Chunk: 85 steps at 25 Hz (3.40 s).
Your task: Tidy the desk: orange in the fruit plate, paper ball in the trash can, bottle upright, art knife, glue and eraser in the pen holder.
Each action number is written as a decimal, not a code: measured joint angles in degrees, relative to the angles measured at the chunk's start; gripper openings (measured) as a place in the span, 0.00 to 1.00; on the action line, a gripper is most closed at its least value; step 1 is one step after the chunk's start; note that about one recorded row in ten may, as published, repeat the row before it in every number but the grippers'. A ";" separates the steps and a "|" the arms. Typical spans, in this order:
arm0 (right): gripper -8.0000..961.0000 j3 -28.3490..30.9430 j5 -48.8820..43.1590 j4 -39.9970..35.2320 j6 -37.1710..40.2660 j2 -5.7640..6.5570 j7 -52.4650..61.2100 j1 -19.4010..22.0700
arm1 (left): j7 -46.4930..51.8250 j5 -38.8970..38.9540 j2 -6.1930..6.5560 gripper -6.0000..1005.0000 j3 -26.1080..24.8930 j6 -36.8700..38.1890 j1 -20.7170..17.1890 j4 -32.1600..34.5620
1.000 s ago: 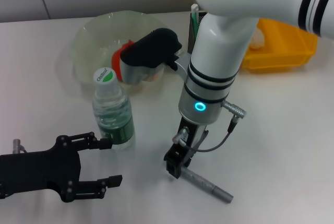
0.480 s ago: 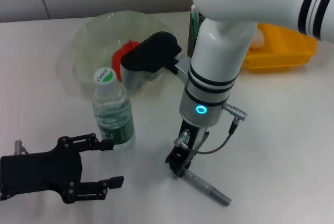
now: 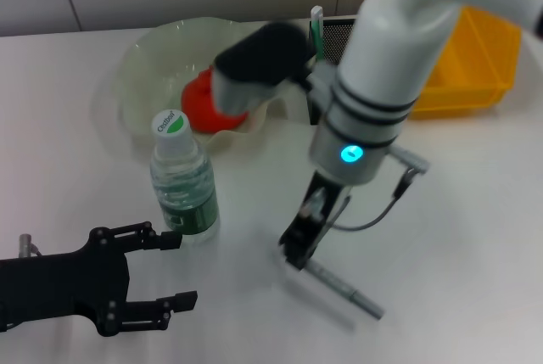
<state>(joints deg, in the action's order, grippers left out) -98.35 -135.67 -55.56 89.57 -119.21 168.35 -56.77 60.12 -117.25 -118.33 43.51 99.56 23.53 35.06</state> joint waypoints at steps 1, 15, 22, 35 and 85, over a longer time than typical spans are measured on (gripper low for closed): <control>0.16 0.00 0.00 0.00 0.00 0.00 0.00 0.00 | 0.16 0.00 0.02 0.79 0.00 0.01 -0.08 0.00; 0.15 24.54 -13.25 -24.20 14.01 1.40 -8.66 6.53 | 1.81 0.23 0.05 0.79 -0.19 0.11 0.26 0.01; 0.15 28.10 -15.10 -27.43 1.81 1.34 -15.35 10.24 | 2.34 0.68 0.03 0.79 -0.19 0.11 0.45 0.00; 0.15 26.98 -8.58 -25.49 -26.64 0.00 -28.39 18.97 | 2.98 2.40 -0.08 0.79 -0.18 -0.10 0.55 -0.06; 0.58 42.09 43.31 -16.95 -4.22 0.34 -69.57 43.61 | 6.72 3.89 0.19 0.78 -2.21 0.93 0.15 -2.26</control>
<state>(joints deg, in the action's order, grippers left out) -56.26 -92.36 -72.51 85.35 -118.87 98.78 -13.16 66.84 -113.36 -118.14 41.30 100.49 23.68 32.81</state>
